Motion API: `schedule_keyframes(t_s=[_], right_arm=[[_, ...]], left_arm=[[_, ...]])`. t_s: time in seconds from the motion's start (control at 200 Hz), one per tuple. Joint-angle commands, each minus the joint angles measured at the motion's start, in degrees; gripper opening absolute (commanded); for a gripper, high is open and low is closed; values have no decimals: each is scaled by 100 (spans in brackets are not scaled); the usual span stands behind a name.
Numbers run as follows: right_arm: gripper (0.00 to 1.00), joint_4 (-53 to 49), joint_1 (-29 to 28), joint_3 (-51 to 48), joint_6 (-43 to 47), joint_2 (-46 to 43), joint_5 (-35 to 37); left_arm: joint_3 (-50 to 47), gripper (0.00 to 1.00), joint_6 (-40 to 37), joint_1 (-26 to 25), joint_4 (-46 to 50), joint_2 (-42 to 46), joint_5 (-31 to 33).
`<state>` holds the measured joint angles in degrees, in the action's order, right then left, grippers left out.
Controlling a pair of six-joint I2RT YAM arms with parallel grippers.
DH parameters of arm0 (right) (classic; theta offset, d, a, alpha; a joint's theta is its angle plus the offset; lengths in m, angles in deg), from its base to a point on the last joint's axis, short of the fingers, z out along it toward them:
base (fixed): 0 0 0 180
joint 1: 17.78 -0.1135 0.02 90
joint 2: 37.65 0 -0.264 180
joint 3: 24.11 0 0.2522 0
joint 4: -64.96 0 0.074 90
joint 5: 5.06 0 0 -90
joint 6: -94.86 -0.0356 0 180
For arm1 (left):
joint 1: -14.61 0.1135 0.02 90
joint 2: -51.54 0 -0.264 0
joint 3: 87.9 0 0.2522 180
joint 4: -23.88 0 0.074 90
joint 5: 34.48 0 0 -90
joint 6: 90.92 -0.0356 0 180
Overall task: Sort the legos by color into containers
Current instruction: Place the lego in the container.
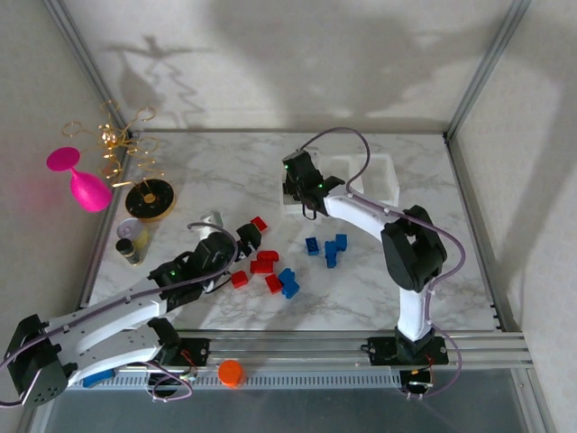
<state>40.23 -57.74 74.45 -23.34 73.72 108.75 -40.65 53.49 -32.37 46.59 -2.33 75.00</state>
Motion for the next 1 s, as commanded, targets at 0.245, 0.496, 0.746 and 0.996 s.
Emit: schedule_keyframes(t_s=[0.245, 0.496, 0.746, 0.996], right_arm=[[34, -175, 268, 1202, 529, 1191, 22], [48, -157, 288, 1304, 656, 1097, -110], [55, -80, 244, 766, 659, 378, -405], [60, 32, 123, -489, 527, -784, -737]], left_arm=[[436, 100, -243, 102, -326, -671, -138], [482, 100, -234, 106, -391, -810, -195], [509, 100, -203, 108, -367, -749, -300], [422, 99, -82, -12, -315, -636, -384]])
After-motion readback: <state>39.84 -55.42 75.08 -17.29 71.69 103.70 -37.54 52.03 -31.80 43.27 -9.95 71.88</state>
